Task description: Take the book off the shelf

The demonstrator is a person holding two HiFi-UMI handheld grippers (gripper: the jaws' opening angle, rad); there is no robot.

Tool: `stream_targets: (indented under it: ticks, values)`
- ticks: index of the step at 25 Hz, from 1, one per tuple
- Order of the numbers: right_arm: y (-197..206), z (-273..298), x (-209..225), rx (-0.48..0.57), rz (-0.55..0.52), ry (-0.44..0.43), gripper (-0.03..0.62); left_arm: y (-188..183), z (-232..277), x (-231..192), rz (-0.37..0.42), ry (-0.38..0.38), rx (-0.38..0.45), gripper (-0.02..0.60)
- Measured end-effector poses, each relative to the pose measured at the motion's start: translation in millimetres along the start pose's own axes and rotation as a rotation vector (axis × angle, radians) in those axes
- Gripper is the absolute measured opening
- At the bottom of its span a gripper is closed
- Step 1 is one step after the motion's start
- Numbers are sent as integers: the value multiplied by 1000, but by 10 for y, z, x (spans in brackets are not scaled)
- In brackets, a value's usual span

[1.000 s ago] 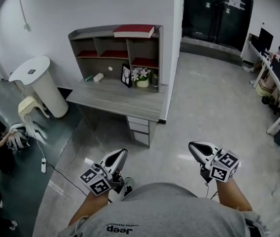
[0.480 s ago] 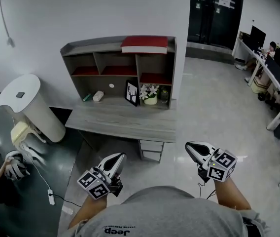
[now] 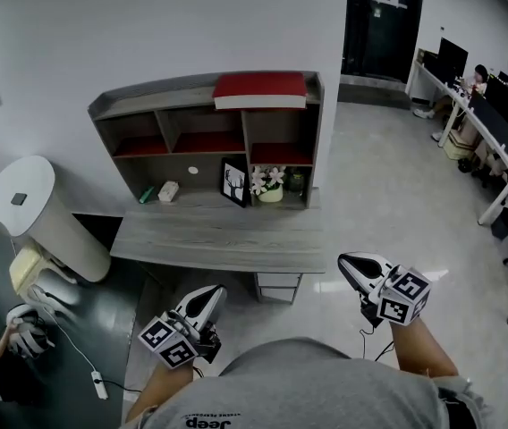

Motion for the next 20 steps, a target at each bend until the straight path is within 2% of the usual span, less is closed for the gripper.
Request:
stream_targets:
  ticks: [5,11,17,20]
  values:
    - [-71,273,307,15,-7,-9,5,-7,158,-225,-3,-30,-5,31]
    - [-220,749,942,39,-10,-100,5,-55,516,-469,27,-110,9,31]
    - [-582,1240,1807,68,-57,-217,5,-162,1292,-801,68,-196,67,31]
    - [-781,1403,2244,89,-128,-272,5,-203,1781,-980,70,-225,107,31]
Point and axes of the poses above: the fingertips, and each gripper's own axes: z forward along the fingers, x to its right, y out of its underside, the point moved 8 cm from there along -z, backward along the fingers
